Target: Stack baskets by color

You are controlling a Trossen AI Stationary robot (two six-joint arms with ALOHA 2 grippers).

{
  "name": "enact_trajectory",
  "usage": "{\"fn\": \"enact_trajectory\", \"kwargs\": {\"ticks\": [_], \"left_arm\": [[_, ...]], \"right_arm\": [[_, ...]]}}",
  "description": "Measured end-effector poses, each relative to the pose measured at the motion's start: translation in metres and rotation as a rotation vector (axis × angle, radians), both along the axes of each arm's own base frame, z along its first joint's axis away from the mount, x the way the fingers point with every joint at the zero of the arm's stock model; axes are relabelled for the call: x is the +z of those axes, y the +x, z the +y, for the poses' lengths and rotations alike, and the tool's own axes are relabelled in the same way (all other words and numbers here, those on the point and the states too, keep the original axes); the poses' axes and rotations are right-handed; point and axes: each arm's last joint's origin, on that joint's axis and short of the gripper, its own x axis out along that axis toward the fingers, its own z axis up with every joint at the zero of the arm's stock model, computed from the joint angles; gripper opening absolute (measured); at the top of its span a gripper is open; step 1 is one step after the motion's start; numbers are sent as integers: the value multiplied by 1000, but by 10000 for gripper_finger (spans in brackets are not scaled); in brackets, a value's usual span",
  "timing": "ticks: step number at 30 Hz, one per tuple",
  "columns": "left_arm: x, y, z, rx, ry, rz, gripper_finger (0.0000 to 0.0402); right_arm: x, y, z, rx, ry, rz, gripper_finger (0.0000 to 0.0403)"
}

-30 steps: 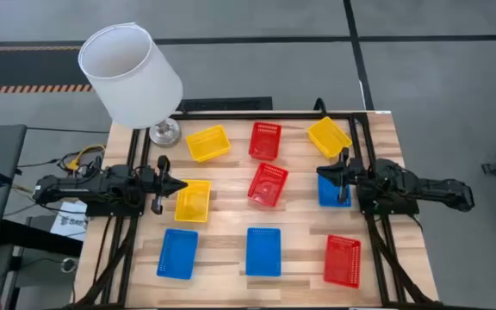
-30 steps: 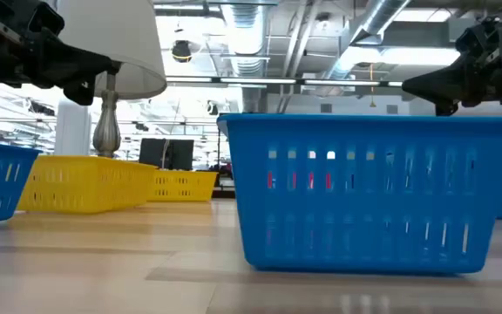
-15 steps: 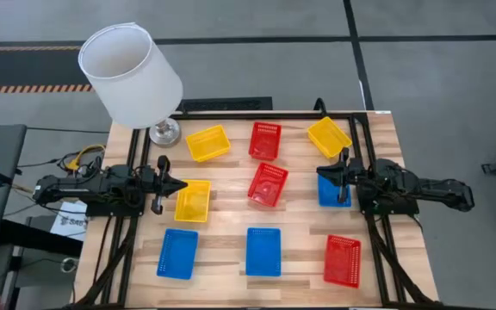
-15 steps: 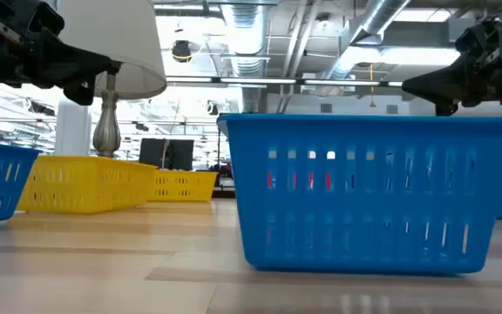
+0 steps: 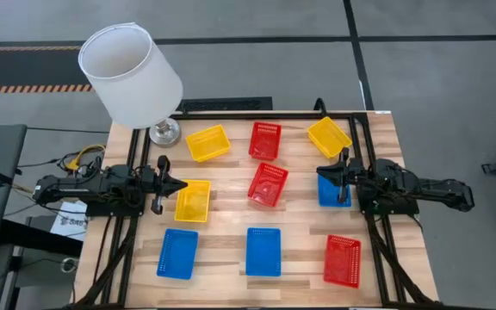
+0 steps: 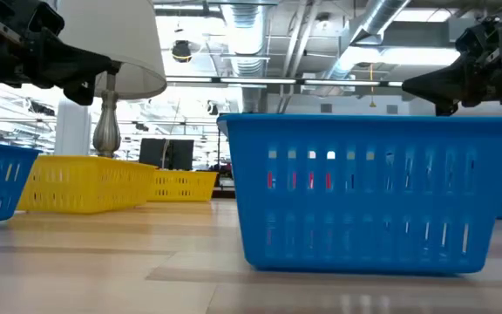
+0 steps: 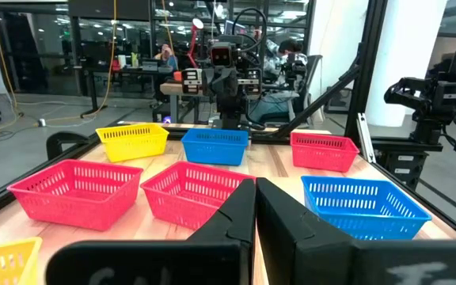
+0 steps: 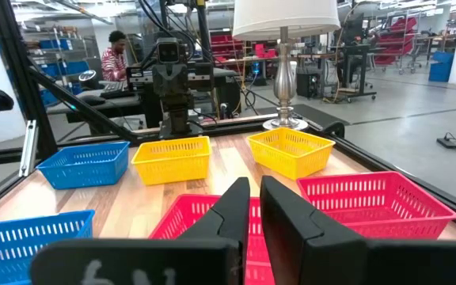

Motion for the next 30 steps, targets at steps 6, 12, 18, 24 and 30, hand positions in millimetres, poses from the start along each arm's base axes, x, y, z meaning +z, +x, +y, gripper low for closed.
{"fn": "enact_trajectory", "kwargs": {"ticks": [6,12,18,24,30], "left_arm": [[0,0,0,0,0,0,0],[0,0,0,0,0,0,0],[0,0,0,0,0,0,0],[0,0,0,0,0,0,0],[0,0,0,4,-53,0,0]], "right_arm": [[0,0,0,0,0,0,61],[0,0,0,0,0,0,61],[0,0,0,0,0,0,61],[0,0,0,-1,0,0,61],[1,0,0,1,25,-16,61]]}}
